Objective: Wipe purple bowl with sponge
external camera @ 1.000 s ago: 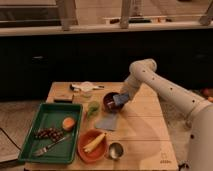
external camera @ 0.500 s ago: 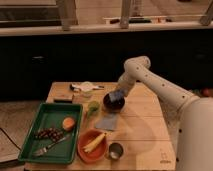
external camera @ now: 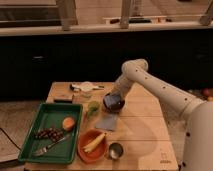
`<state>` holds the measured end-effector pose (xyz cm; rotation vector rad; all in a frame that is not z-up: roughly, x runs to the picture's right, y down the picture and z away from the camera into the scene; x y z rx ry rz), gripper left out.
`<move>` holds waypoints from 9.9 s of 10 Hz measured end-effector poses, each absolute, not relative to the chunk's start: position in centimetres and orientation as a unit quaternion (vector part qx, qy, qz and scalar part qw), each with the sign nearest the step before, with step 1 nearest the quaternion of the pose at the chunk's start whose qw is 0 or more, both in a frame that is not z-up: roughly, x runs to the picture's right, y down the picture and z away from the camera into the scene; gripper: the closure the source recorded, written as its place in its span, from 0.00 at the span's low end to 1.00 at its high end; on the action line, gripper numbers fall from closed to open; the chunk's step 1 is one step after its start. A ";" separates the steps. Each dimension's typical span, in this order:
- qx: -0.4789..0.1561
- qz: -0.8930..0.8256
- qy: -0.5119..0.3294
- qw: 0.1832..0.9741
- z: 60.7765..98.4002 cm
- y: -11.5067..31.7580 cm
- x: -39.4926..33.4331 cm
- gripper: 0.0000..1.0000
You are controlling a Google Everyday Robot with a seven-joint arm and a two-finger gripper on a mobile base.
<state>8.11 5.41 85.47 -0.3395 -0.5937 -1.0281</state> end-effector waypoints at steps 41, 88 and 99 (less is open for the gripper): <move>-0.127 -0.466 -0.269 0.833 85.3 3.9 10.6 1.00; -0.121 -0.471 -0.269 0.831 84.9 3.5 10.6 1.00; -0.121 -0.471 -0.270 0.831 85.0 3.6 10.5 1.00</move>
